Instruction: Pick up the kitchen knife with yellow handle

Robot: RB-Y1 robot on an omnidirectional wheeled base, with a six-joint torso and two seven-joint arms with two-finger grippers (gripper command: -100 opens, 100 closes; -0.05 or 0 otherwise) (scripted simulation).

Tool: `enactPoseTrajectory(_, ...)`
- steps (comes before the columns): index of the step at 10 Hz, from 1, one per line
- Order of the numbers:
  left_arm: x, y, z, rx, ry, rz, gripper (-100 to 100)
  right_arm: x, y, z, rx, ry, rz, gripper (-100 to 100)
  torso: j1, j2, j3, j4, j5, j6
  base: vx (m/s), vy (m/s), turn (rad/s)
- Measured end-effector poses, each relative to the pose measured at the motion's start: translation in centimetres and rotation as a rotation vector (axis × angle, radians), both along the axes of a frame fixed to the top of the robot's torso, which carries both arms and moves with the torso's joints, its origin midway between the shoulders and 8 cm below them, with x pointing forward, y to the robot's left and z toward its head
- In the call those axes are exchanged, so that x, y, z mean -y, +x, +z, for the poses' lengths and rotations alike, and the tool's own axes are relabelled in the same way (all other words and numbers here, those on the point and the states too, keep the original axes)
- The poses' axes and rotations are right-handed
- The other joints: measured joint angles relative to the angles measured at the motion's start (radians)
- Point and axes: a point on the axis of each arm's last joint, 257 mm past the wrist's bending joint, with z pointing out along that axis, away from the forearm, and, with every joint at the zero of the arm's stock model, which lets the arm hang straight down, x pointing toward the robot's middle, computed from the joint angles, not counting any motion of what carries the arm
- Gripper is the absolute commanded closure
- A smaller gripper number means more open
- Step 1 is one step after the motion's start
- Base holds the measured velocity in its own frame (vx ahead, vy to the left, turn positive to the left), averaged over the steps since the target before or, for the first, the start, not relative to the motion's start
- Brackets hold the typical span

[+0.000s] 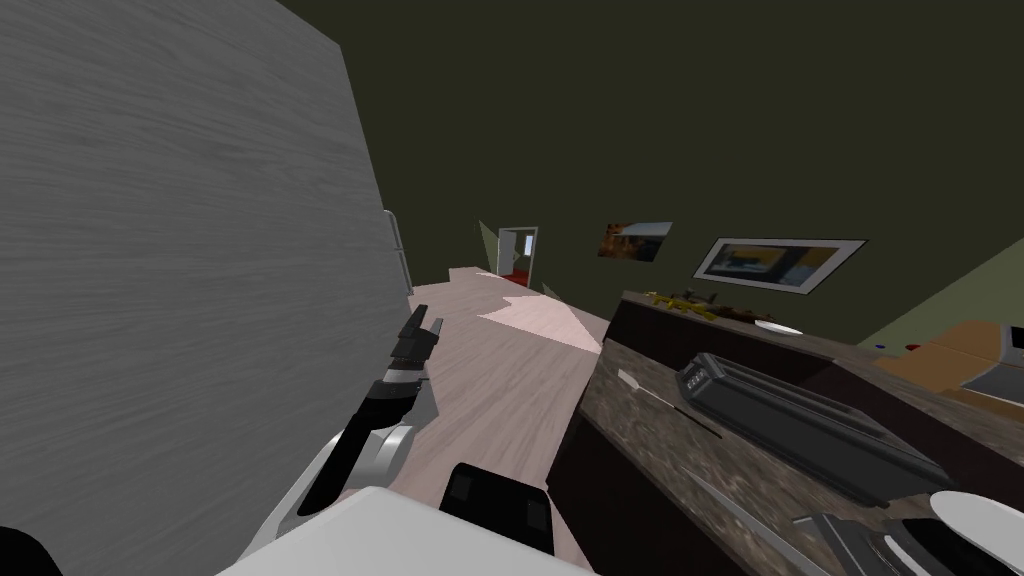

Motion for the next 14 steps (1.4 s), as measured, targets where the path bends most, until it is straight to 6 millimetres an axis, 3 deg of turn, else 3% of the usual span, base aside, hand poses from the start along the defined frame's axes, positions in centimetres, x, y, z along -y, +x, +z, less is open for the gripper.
enactPoseTrajectory(4, 0.0, 0.0, 0.0, 0.0, 0.0, 0.0, 0, 1.2, -2.6, -0.5, -0.062, -0.01, -0.027, -100, 0.0, 0.001, 0.0, 0.0, 0.0, 0.0, 0.024, 0.015, 0.022)
enactPoseTrajectory(5, 0.0, 0.0, 0.0, 0.0, 0.0, 0.0, 0, 1.3, -2.8, -0.5, -0.067, -0.009, -0.027, 0, 0.0, 0.001, 0.001, 0.0, 0.0, 0.0, 0.0, 0.0, 0.0)
enactPoseTrajectory(6, 0.0, 0.0, 0.0, 0.0, 0.0, 0.0, 0, 1.2, -2.7, -0.5, -0.066, -0.009, -0.027, -100, -0.001, 0.002, 0.001, 0.0, 0.0, 0.0, 0.007, -0.011, 0.056)
enactPoseTrajectory(9, 0.0, 0.0, 0.0, 0.0, 0.0, 0.0, 0, 1.1, -3.7, -2.7, -0.068, -0.007, -0.036, -100, -0.003, 0.002, 0.001, 0.0, -0.001, 0.001, 0.01, -0.015, 0.023)
enactPoseTrajectory(10, 0.0, 0.0, 0.0, 0.0, 0.0, 0.0, 0, 1.1, -3.7, -2.8, -0.067, -0.008, -0.036, 100, -0.002, 0.002, 0.001, 0.001, 0.0, 0.0, 0.0, 0.0, 0.0)
enactPoseTrajectory(14, 0.0, 0.0, 0.0, 0.0, 0.0, 0.0, 0, 1.1, -3.8, -2.8, -0.068, -0.007, -0.036, 100, -0.003, 0.002, 0.001, 0.001, -0.001, 0.0, 0.0, 0.0, 0.0)
